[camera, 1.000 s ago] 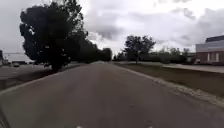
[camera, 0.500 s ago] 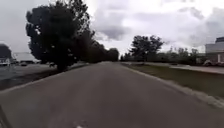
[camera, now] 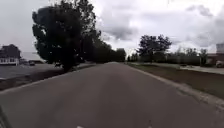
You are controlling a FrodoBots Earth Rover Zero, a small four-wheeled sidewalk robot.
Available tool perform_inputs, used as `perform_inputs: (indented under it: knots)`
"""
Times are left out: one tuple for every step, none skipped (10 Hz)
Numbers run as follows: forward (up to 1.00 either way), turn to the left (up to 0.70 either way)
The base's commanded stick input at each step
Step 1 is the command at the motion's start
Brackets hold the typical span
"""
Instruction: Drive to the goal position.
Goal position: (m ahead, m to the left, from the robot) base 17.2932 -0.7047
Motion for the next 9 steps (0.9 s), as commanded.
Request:
perform_inputs:
  knots:
    - [1.0,-0.04]
    - [1.0,-0.08]
    - [1.0,-0.1]
    - [1.0,-0.1]
    - [1.0,-0.14]
    - [1.0,-0.14]
    - [1.0,-0.14]
    - [1.0,-0.14]
    - [1.0,-0.14]
